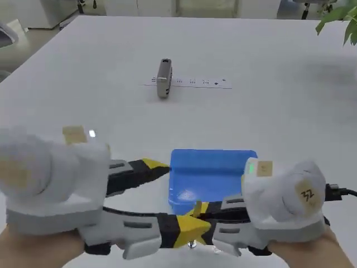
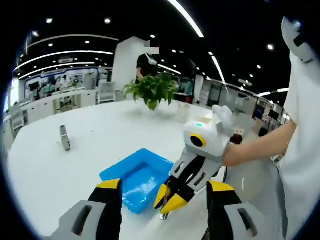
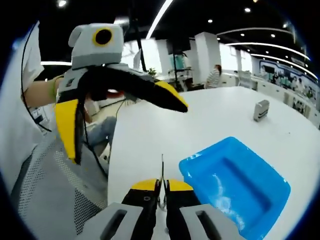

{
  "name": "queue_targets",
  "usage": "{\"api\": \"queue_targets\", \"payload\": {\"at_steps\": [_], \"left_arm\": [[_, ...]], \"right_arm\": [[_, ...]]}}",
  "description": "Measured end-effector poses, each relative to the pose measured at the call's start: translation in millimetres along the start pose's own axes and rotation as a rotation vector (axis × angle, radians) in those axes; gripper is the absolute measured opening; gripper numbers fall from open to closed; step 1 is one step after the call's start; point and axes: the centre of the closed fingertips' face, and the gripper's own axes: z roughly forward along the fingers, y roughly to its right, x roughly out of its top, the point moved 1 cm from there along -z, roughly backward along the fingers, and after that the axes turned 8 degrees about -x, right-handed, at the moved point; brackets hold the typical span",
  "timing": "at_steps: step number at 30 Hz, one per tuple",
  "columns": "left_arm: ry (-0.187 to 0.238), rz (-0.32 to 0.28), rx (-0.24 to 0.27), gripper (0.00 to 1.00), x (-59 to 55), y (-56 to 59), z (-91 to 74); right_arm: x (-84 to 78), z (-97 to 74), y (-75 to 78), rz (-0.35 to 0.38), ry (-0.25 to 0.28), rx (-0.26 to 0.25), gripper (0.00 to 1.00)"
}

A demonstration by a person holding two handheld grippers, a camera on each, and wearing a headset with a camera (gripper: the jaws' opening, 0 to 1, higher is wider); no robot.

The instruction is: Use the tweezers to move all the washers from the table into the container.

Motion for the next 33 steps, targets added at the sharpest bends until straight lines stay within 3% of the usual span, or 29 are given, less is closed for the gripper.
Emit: {"api": "queue_targets", "payload": {"at_steps": [5, 10, 17, 24, 28, 33], "left_arm": [[0.083, -0.023, 0.134, 0.93, -6.3, 1.0, -21.3], [0.163, -0.066, 0.225, 0.99, -8.4, 4.3, -37.0], [0.158, -0.027, 0.305, 0.99, -11.7, 7.6, -49.9], [0.181, -0.039, 0.331, 0.99, -12.8, 13.1, -53.9], [0.194, -0.045, 0.345, 0.98, -12.2, 17.1, -57.0], [0.197, -0.052, 0.37, 0.98, -14.2, 17.4, -61.7]], "right_arm": [[8.5, -12.8, 6.9, 0.155, 0.058, 0.018, 0.02], [14.7, -27.6, 11.6, 0.271, 0.103, 0.034, 0.02], [23.0, -58.5, 24.8, 0.456, 0.175, 0.015, 0.02], [26.7, -83.0, 43.3, 0.581, 0.254, -0.038, 0.02], [30.7, -93.0, 54.0, 0.615, 0.306, -0.056, 0.02], [32.2, -101.0, 76.7, 0.633, 0.353, -0.137, 0.03]]}}
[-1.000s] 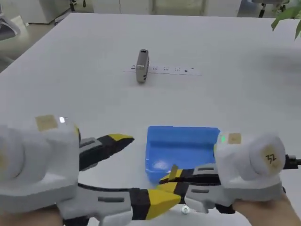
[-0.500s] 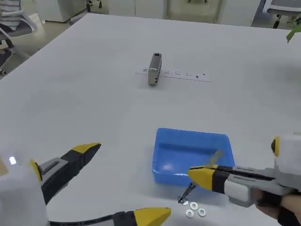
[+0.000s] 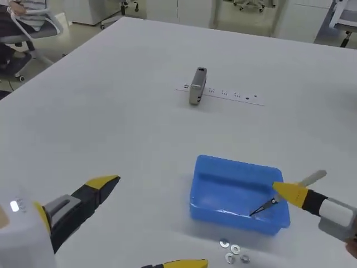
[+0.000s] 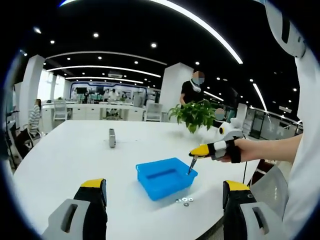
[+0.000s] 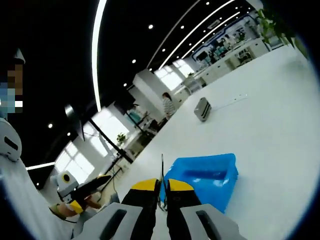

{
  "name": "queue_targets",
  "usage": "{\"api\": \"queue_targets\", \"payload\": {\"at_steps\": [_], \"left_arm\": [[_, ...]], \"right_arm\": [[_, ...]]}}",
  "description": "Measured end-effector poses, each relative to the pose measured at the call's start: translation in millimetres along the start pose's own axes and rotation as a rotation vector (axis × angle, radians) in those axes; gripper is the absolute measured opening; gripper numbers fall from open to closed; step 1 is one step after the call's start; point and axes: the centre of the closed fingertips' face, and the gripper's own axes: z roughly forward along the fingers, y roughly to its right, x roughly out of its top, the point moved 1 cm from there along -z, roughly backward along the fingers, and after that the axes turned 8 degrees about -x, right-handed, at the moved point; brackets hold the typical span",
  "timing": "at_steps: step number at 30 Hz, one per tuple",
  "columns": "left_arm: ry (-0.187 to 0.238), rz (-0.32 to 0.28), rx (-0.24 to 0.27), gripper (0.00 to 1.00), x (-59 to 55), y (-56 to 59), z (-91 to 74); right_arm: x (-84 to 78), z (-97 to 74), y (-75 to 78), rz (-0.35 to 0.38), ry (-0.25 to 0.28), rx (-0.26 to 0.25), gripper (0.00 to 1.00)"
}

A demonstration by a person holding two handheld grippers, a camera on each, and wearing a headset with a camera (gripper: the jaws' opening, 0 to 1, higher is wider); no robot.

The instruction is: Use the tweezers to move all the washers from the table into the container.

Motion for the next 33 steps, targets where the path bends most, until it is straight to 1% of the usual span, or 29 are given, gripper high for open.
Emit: {"api": "queue_targets", "payload": {"at_steps": [3, 4, 5, 7, 8, 9, 10, 11, 12, 13, 14, 17, 18, 19, 20, 21, 22, 23, 24, 25, 27, 30, 33], "left_arm": [[0.013, -0.011, 0.007, 0.98, 1.3, 0.0, -3.1], [0.013, -0.013, 0.005, 0.97, 1.3, 0.4, -3.6], [0.013, -0.011, 0.003, 0.97, 1.3, 1.3, -4.4], [0.006, -0.002, 0.003, 0.97, 0.5, 1.2, -5.3], [0.0, 0.003, 0.001, 0.97, -0.4, 1.3, -5.9], [-0.011, 0.009, 0.001, 0.97, -1.7, 1.4, -7.0], [-0.012, 0.015, 0.004, 0.97, -1.9, 1.5, -7.9], [-0.012, 0.018, 0.009, 0.97, -1.9, 1.9, -9.5], [-0.007, 0.017, 0.01, 0.97, -1.7, 2.2, -10.4], [0.001, 0.01, 0.013, 0.97, -1.5, 2.7, -11.2], [0.003, 0.005, 0.016, 0.97, -1.7, 3.0, -11.5], [0.004, 0.001, 0.021, 0.96, -2.9, 5.1, -11.9], [0.003, 0.003, 0.024, 0.96, -3.1, 6.1, -12.5], [0.003, 0.004, 0.023, 0.96, -3.2, 6.7, -12.9], [0.004, 0.005, 0.02, 0.96, -3.1, 7.8, -13.5], [0.003, 0.005, 0.02, 0.96, -3.3, 8.1, -14.0], [0.003, 0.007, 0.021, 0.95, -3.5, 8.3, -14.6], [0.001, 0.009, 0.021, 0.95, -4.3, 8.5, -15.4], [-0.002, 0.01, 0.021, 0.95, -5.0, 8.7, -16.0], [-0.004, 0.012, 0.023, 0.95, -5.8, 8.5, -16.8], [-0.009, 0.014, 0.032, 0.95, -7.5, 7.6, -19.3], [-0.002, 0.009, 0.051, 0.96, -8.3, 5.0, -23.5], [-0.002, 0.009, 0.06, 0.97, -8.3, 4.0, -24.9]], "right_arm": [[4.3, 3.1, 10.1, -0.01, 0.017, -0.043, 0.03], [3.9, 4.4, 12.1, -0.03, 0.014, -0.048, 0.03], [1.9, 7.1, 17.8, -0.061, 0.002, -0.069, 0.03], [-1.7, 11.5, 24.2, -0.081, -0.012, -0.084, 0.03], [-2.0, 13.3, 28.4, -0.099, -0.012, -0.102, 0.03], [-1.6, 14.6, 29.8, -0.112, -0.008, -0.108, 0.03], [-0.9, 15.9, 31.6, -0.128, -0.007, -0.115, 0.03], [0.4, 18.0, 35.8, -0.163, -0.005, -0.137, 0.03], [1.4, 19.5, 38.5, -0.194, -0.004, -0.147, 0.02], [1.4, 21.9, 42.2, -0.238, -0.011, -0.166, 0.02], [0.8, 23.8, 43.8, -0.26, -0.017, -0.173, 0.02], [0.4, 30.2, 46.8, -0.285, -0.02, -0.179, 0.02], [-0.3, 32.1, 50.5, -0.319, -0.028, -0.194, 0.02], [-0.6, 32.8, 51.4, -0.329, -0.031, -0.199, 0.02], [-3.0, 34.3, 53.9, -0.373, -0.051, -0.208, 0.02], [-3.7, 35.3, 55.7, -0.398, -0.058, -0.218, 0.02], [-6.2, 36.4, 56.8, -0.434, -0.077, -0.223, 0.02], [-7.6, 37.0, 57.5, -0.453, -0.086, -0.228, 0.02], [-8.1, 38.7, 57.0, -0.457, -0.082, -0.232, 0.02], [-9.5, 38.7, 57.2, -0.473, -0.091, -0.229, 0.02], [-11.3, 39.4, 56.9, -0.482, -0.097, -0.224, 0.02], [-13.4, 39.6, 59.5, -0.52, -0.113, -0.225, 0.02], [-13.1, 39.9, 59.8, -0.539, -0.114, -0.224, 0.02]]}}
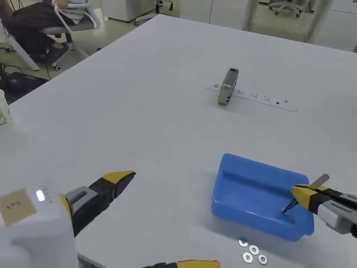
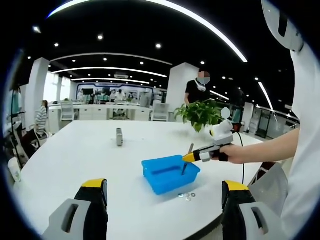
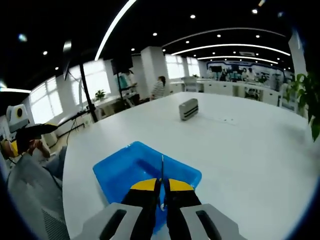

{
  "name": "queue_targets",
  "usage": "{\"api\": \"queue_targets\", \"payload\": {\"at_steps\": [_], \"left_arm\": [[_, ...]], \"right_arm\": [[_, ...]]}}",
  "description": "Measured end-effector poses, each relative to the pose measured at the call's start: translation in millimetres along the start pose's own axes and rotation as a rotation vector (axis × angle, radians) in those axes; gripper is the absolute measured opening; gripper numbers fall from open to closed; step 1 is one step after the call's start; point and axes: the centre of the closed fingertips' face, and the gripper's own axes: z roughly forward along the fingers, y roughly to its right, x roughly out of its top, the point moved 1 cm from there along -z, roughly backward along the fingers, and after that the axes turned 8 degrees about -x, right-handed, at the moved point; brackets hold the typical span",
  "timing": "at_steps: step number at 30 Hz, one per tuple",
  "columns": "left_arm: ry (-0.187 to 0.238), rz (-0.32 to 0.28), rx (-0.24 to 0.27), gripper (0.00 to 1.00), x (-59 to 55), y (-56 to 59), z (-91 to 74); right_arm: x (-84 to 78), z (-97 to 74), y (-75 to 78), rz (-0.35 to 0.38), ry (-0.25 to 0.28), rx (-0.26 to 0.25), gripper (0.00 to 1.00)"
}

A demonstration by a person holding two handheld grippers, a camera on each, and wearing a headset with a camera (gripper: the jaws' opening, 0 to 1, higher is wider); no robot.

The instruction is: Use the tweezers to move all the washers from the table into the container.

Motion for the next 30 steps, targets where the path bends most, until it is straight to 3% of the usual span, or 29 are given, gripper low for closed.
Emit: {"api": "queue_targets", "payload": {"at_steps": [12, 20, 30], "left_arm": [[0.004, 0.005, 0.007, 0.98, 2.4, 0.5, 0.4], [0.007, 0.0, 0.001, 0.97, 2.5, 1.0, 0.6], [0.01, 0.009, -0.012, 0.97, 5.8, 2.0, 2.5]], "right_arm": [[2.5, 0.2, -6.1, -0.071, 0.011, 0.028, 0.03], [22.4, -15.4, -11.7, -0.028, 0.089, 0.038, 0.03], [45.3, -44.7, -35.7, 0.018, 0.18, 0.082, 0.03]]}}
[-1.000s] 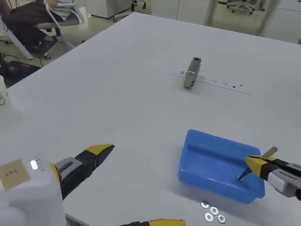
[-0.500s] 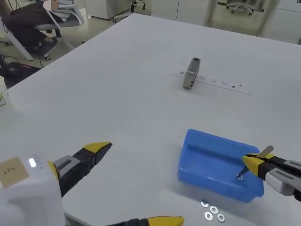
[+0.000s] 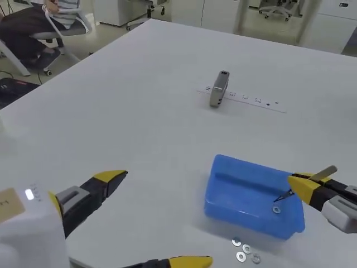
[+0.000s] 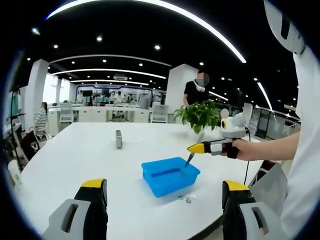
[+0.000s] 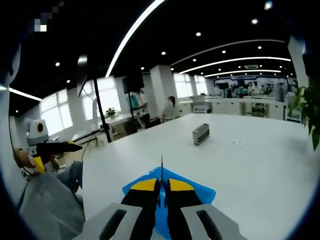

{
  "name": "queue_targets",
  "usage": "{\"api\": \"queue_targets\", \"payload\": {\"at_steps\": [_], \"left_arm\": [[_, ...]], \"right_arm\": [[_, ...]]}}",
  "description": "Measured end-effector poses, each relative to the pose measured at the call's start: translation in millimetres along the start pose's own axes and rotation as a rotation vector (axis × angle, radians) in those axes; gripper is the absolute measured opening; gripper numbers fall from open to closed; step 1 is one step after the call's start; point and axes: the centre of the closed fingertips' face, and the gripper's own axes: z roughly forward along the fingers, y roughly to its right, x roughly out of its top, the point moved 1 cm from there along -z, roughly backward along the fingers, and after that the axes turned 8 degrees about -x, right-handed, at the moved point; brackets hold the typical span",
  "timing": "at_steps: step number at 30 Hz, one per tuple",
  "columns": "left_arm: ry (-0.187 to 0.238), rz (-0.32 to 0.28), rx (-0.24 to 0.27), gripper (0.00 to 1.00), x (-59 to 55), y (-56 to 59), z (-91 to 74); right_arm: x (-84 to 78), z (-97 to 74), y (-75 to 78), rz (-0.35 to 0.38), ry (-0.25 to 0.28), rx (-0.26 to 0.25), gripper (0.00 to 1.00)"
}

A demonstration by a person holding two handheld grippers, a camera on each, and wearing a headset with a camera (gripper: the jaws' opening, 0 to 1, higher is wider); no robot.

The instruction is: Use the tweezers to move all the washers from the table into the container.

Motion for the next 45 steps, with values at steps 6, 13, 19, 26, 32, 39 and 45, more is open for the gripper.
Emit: {"api": "queue_targets", "payload": {"at_steps": [6, 13, 19, 26, 32, 39, 45], "left_arm": [[0.005, 0.003, -0.002, 0.98, 0.8, -0.1, -0.6], [0.001, 0.003, -0.021, 0.98, 1.2, 1.1, 2.7], [-0.003, 0.008, -0.035, 0.97, 0.9, 3.5, 3.1], [-0.017, 0.011, -0.05, 0.99, -1.7, 2.7, 6.8], [-0.02, 0.008, -0.065, 0.99, -1.6, 4.1, 8.5], [-0.031, 0.02, -0.079, 0.99, -3.2, 5.2, 9.7], [-0.03, 0.017, -0.08, 0.99, -4.2, 2.3, 9.9]], "right_arm": [[-0.5, -11.3, -20.6, 0.039, -0.002, 0.05, 0.03], [-20.0, -16.9, -33.8, 0.055, -0.047, 0.074, 0.03], [-44.8, -13.4, -40.7, 0.096, -0.095, 0.095, 0.03], [-82.6, -8.1, -38.5, 0.152, -0.178, 0.094, 0.03], [-83.2, -9.4, -40.4, 0.148, -0.179, 0.087, 0.04], [-85.0, -9.0, -44.4, 0.064, -0.186, 0.088, 0.04], [-89.0, -10.4, -59.7, -0.102, -0.22, 0.119, 0.03]]}}
